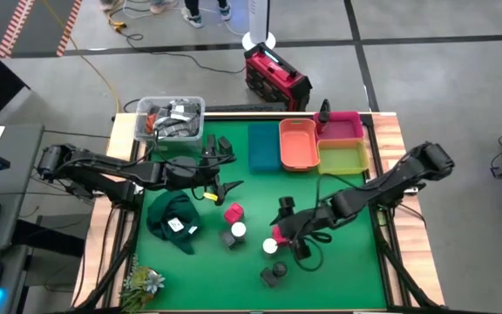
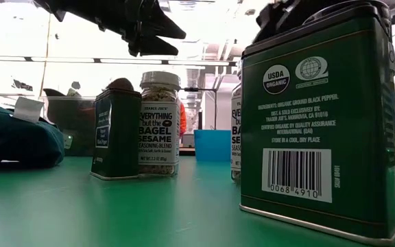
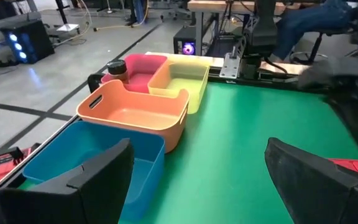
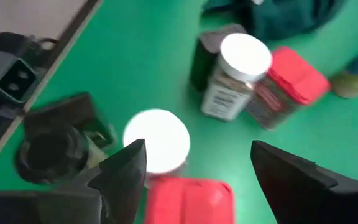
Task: Sort spices by type
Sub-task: Put the bottom white seasoning bottle into the blue bin
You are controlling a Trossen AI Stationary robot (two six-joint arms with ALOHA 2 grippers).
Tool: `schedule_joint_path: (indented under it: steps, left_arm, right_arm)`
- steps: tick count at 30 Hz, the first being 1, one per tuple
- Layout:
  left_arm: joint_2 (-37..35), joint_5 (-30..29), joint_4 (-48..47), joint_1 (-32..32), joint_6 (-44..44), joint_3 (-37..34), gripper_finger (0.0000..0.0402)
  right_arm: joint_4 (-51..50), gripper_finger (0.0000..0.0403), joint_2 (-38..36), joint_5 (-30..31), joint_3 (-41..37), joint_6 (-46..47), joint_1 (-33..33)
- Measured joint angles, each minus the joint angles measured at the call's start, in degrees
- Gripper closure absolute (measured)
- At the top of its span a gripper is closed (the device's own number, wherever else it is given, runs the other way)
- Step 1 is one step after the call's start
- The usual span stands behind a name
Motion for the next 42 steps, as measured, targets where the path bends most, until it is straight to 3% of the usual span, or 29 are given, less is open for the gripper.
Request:
schedule_joint_path:
  steps: [6,11,21,42]
  left_arm:
    - [-3.68,-4.46,-2.83,0.02,-0.89,0.00,0.0054]
    - [-9.15,-4.76,-6.68,0.00,-2.71,0.00,0.0054]
    - [-13.05,-4.92,-11.82,-0.47,-4.50,0.02,0.0054]
    - [-13.16,-5.07,-12.39,-0.92,-3.92,0.00,0.0054]
  right_arm:
    - [-8.11,0.0081,5.74,-2.42,7.88,-0.01,0.84]
    - [-12.03,0.0080,9.51,-2.47,12.59,-1.17,1.92]
    - [-12.61,0.0080,14.26,-2.26,15.34,-4.18,2.12]
    - [-15.08,0.0080,14.09,-1.81,17.11,-6.09,1.31]
